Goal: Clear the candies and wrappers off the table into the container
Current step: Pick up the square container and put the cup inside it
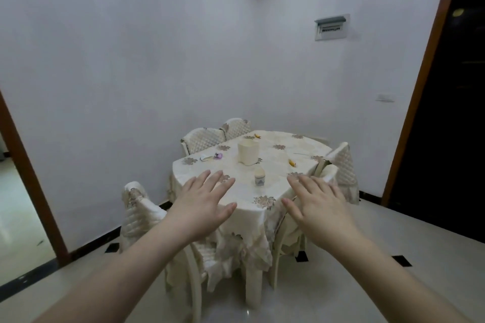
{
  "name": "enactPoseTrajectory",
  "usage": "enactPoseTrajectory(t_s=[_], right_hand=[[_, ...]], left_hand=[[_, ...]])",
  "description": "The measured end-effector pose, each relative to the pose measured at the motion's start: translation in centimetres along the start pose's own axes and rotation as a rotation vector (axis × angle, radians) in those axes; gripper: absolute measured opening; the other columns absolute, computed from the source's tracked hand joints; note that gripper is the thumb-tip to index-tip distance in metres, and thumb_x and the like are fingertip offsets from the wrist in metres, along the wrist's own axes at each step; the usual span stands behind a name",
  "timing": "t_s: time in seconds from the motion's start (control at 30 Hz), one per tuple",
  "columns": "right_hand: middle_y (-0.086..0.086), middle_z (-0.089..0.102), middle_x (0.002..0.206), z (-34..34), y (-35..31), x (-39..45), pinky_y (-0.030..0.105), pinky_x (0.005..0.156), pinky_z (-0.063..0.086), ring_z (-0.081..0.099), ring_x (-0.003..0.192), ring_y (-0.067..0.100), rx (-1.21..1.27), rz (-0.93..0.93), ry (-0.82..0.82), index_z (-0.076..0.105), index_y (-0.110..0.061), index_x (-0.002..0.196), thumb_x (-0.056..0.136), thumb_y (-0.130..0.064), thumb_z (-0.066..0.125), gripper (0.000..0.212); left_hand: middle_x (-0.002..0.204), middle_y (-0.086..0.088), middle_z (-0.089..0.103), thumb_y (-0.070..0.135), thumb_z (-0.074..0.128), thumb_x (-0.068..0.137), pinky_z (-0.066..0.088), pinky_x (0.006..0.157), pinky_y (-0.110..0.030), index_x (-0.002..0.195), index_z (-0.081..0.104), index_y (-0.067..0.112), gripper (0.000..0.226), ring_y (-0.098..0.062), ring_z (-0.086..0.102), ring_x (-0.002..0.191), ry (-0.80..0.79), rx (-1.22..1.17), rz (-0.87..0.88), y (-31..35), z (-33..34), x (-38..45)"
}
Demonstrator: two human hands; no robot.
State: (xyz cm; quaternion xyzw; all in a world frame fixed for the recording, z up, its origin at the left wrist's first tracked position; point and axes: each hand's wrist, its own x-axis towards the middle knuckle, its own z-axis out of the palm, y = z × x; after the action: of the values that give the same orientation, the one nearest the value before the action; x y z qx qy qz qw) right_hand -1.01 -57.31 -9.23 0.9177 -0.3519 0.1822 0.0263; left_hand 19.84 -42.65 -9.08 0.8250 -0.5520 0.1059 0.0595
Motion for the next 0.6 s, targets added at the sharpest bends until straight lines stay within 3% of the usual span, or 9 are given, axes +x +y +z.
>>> enactPoseTrajectory(t_s=[0.33,0.6], right_hand=[[-0.005,0.022,0.16,7.2,-1.9,14.6,0.038,0.117,0.013,0.019,0.146,0.018,-0.058,-0.019,-0.034,0.017,-0.036,0.15,0.095,-0.061,0.017,0.061],[-0.004,0.024,0.159,11.9,0.6,23.6,0.039,0.116,0.017,0.021,0.144,0.018,-0.108,0.083,-0.027,0.015,-0.035,0.151,0.093,-0.065,0.015,0.065]], left_hand=[[0.168,0.0,0.008,0.063,0.022,0.098,0.0,0.121,-0.042,0.157,0.014,0.038,0.065,-0.022,0.0,0.153,0.049,0.041,0.05,-10.1,5.1,13.0],[0.168,-0.001,0.011,0.059,0.026,0.099,0.003,0.12,-0.041,0.157,0.016,0.037,0.062,-0.023,0.003,0.153,0.022,0.016,0.089,-13.3,9.4,24.4]])
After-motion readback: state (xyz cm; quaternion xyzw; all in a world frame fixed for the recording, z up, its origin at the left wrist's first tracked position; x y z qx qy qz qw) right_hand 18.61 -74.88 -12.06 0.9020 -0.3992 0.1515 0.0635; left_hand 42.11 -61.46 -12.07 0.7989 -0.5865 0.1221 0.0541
